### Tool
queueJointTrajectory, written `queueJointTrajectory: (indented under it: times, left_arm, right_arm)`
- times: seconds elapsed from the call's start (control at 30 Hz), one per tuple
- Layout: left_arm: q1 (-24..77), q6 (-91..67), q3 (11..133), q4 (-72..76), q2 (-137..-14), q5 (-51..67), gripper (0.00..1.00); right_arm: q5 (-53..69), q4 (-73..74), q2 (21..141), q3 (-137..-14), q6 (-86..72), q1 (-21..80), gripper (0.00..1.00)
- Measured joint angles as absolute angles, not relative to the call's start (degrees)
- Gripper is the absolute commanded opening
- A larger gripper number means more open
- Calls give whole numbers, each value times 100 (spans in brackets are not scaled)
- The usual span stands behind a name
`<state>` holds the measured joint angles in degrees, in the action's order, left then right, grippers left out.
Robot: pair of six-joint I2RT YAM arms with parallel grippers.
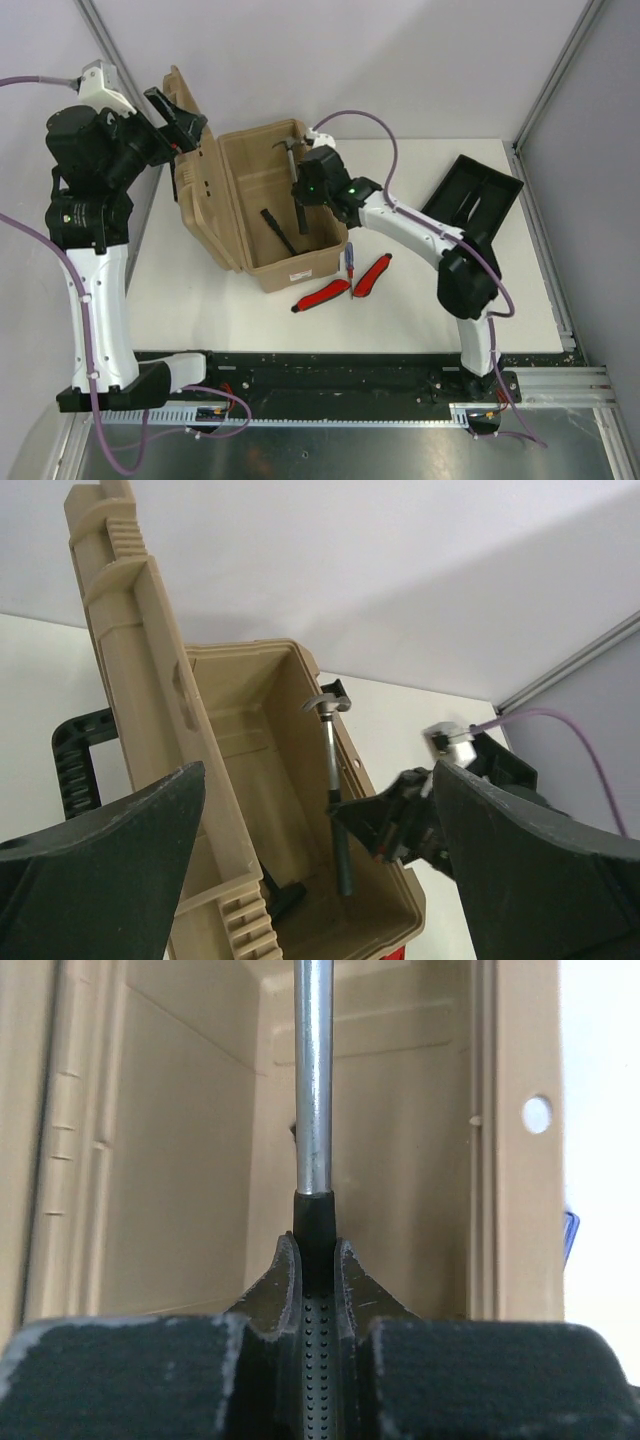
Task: Pack the tool kit
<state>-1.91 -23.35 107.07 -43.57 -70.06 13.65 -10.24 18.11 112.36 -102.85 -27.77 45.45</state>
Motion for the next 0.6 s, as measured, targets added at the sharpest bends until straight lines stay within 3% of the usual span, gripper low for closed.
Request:
queueJointTrajectory:
  times: [0.43, 0.6]
  left_arm:
    - [-189, -2290, 10363, -4346, -6928, 1369, 99]
    - [-189, -2290, 10361, -4346, -6925, 1369, 100]
  right_arm:
    - [-1535, 3177, 13091, -11601, -2519, 5013, 1]
    - [-1671, 3645, 13458, -12003, -2532, 5013, 28]
